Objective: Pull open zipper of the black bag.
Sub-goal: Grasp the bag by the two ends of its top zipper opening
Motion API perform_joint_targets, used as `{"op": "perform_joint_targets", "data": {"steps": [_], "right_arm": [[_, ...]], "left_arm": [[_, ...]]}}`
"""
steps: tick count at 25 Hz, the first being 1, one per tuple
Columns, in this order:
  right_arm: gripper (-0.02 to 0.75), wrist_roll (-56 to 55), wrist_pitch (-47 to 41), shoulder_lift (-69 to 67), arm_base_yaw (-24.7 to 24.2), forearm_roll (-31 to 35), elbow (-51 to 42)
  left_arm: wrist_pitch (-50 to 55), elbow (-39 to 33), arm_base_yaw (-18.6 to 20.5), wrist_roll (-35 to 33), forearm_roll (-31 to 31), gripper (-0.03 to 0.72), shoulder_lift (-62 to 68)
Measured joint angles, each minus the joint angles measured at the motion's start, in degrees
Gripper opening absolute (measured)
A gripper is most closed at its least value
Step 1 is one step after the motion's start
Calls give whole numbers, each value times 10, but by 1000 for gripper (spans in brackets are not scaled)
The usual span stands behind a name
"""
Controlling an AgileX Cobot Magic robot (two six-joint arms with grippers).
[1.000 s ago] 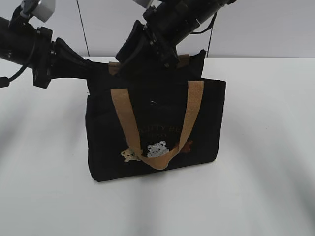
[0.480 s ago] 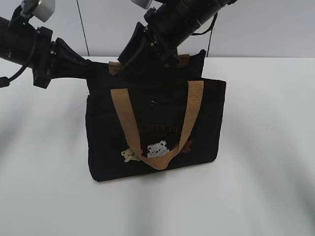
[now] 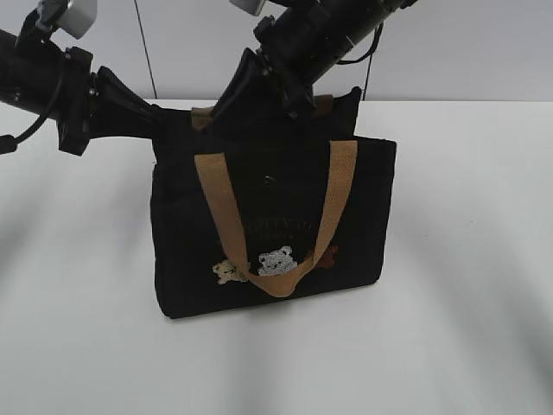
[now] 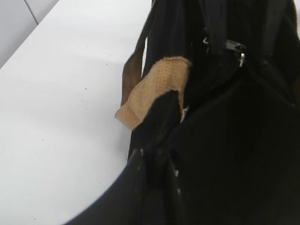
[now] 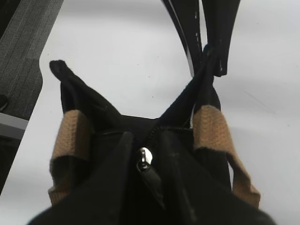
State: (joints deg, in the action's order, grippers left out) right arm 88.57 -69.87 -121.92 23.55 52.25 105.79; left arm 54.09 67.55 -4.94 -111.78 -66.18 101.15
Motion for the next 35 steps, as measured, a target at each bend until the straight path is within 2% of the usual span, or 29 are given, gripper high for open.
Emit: {"op": "perform_joint_targets", "data": {"steps": [3,6,22,35], "right_arm": [[18,0,-2,0,0,0,0],[-9,0,-2,4,0,-3,0],[-15,-40,-2,32,-4,-71,0],[-15,-66,-2,56,-90,-118,0]], "left_arm": [[0,0,0,0,0,55,0],[0,0,0,0,0,55,0],[3,0,0,0,1,55,0],[7,0,0,0,5,54,0]]}}
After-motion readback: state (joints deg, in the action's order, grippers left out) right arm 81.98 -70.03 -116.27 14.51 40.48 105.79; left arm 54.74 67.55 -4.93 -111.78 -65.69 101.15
